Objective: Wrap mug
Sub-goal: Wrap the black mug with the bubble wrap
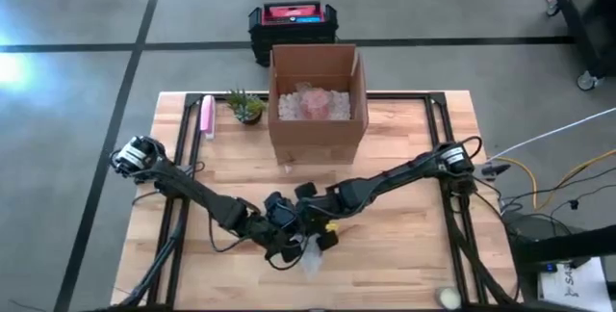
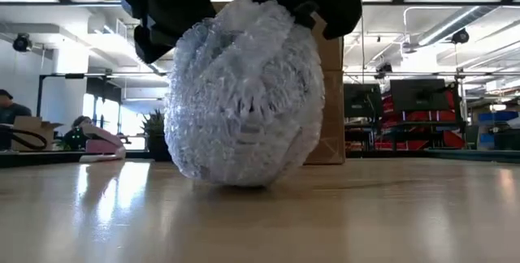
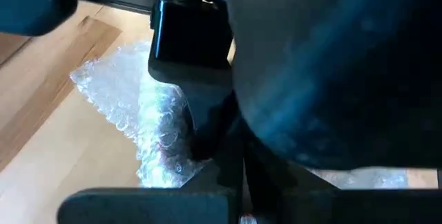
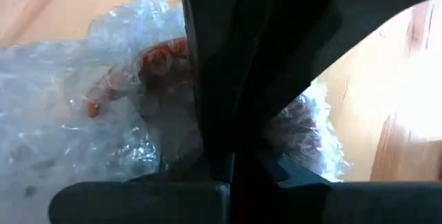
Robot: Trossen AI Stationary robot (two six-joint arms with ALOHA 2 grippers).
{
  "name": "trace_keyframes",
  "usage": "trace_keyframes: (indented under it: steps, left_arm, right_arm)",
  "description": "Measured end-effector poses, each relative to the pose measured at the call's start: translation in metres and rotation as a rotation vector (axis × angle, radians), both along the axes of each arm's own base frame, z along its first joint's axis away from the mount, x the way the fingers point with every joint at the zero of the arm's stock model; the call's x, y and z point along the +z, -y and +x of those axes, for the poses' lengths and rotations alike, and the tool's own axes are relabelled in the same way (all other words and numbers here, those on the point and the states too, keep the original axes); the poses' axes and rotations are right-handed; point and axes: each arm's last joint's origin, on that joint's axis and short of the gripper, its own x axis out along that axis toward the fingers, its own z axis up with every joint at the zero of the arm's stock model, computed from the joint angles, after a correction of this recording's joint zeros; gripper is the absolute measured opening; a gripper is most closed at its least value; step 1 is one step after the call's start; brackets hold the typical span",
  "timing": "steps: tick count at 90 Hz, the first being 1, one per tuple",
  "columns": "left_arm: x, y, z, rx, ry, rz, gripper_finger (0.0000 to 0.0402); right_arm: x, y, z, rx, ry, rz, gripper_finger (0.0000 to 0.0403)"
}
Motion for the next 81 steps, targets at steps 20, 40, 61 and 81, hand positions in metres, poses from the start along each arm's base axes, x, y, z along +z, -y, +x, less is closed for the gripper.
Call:
trace_keyframes:
  steps: [20,40,61,81]
  left_arm:
    - [0.000,0.000,0.000,-0.017,0.003,0.007,0.0000]
    - [-0.001,0.000,0.000,-0.019,0.009,0.006,0.0000]
    - [0.000,0.001,0.001,-0.019,0.021,0.002,0.0000]
    - [0.003,0.001,0.002,-0.031,0.043,0.006,0.0000]
  right_arm:
    - [0.000,0.000,0.001,-0.009,0.007,0.012,0.0008]
    - [0.003,-0.001,-0.001,0.005,-0.016,0.055,0.0059]
    - [0.017,0.001,-0.007,0.037,-0.002,0.037,0.0124]
    - [0.022,0.001,-0.009,0.060,0.008,0.023,0.0162]
